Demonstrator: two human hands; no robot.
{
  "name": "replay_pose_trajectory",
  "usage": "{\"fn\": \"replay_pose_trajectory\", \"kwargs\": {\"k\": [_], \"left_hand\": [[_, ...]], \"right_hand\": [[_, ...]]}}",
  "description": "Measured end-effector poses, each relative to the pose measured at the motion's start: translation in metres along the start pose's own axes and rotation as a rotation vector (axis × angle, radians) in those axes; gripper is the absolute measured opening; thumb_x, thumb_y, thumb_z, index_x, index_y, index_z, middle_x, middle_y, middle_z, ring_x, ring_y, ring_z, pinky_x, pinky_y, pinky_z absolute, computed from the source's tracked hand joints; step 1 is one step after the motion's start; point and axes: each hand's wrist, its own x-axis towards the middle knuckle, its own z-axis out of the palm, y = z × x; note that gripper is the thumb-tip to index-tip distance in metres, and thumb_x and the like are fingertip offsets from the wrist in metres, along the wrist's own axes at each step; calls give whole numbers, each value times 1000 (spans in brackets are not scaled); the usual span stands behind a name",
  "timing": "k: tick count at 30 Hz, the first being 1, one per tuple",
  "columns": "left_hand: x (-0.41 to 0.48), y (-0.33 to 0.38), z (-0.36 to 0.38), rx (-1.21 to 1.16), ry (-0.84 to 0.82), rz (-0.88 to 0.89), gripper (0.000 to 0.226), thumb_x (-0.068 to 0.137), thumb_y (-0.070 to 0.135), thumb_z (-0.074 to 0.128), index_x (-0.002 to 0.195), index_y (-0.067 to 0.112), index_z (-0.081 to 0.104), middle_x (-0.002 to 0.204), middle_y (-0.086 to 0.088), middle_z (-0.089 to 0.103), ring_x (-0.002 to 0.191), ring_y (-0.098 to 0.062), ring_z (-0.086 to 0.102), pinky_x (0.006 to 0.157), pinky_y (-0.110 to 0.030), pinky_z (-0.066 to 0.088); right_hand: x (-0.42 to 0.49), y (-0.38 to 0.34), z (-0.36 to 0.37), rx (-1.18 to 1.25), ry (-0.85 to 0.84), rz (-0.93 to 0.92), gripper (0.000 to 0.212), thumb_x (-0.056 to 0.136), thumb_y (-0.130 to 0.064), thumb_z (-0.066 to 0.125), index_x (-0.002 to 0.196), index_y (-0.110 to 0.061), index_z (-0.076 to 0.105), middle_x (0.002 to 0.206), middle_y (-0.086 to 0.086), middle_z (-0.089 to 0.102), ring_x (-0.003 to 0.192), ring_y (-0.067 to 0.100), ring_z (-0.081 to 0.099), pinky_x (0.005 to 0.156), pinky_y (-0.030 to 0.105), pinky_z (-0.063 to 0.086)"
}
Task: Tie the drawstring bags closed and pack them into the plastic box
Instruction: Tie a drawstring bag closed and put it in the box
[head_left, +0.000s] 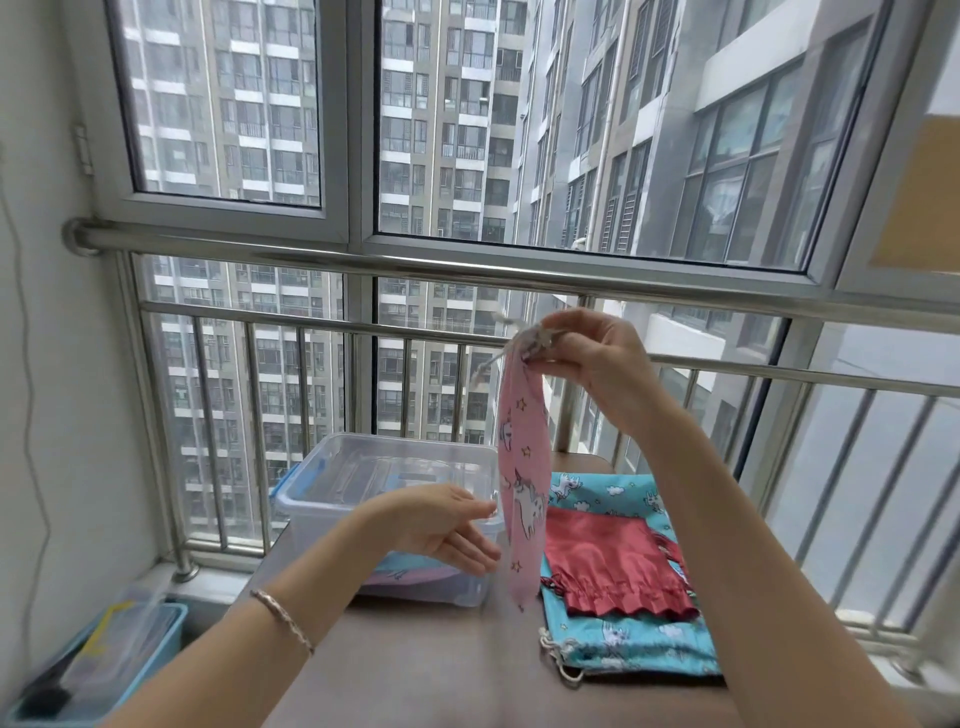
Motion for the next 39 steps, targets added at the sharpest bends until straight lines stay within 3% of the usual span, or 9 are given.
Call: {"fn": "replay_pose_trajectory", "kwargs": {"k": [5,9,14,19,24,28,31,35,39], "left_hand": [[3,2,4,-30,-103,31,42,102,34,39,126,2,49,100,-18,69,83,-27,71,76,-33,60],[2,6,-1,-424,-243,160,37,100,21,47,133,4,46,118,-20,60,100,-31,65,85,-40,57],[-8,13,-42,-617,3,328,35,95,18,52,128,8,56,103,-15,67,84,-22,68,60,-30,59],[-5,14,-104,-323,452,210,25,99,22,47,119,9,56,95,-13,66,71,-21,64,53,-31,57],[17,-4,-161,414,851,-27,23,98,13,46,106,-6,55,79,-10,57,57,-17,54,47,-23,49],[33,-15,-162,795,814,-183,22,93,1,48,114,-5,52,90,-11,62,64,-17,57,49,-23,48],[49,-22,-160,994,733,-246,33,94,4,48,125,-3,54,118,-14,64,96,-22,66,76,-30,54],[59,-26,-152,1090,695,-294,30,94,16,52,120,3,57,115,-8,64,102,-21,63,74,-25,51],[72,-23,-140,1136,463,-284,81,85,52,61,149,17,28,152,-3,36,133,-24,43,108,-39,40]], "right_hand": [[10,-15,10,380,-25,-51,21,92,15,44,94,2,61,89,17,72,79,25,73,72,34,62],[17,-18,12,636,-108,-62,19,88,10,46,100,2,60,90,16,73,84,25,73,81,35,60],[18,-6,-17,688,40,24,16,86,-1,47,98,3,57,91,15,65,81,24,69,82,33,59],[25,46,-22,49,118,332,15,85,-6,66,96,3,61,88,13,64,73,19,66,68,28,59],[45,122,7,-605,0,404,17,86,-2,66,101,-2,59,94,13,62,73,19,64,74,35,60],[53,174,27,-997,-189,431,18,86,-7,69,104,-5,67,100,9,67,86,17,66,81,34,59],[55,185,35,-1163,-257,381,14,88,-5,63,100,-3,71,99,9,69,86,17,65,75,30,57],[58,188,49,-1438,-407,339,16,84,2,51,84,-3,66,90,9,65,82,23,60,68,30,55],[60,197,74,-1438,-587,379,29,93,-5,46,114,-2,66,117,13,66,103,27,66,88,39,57]]}}
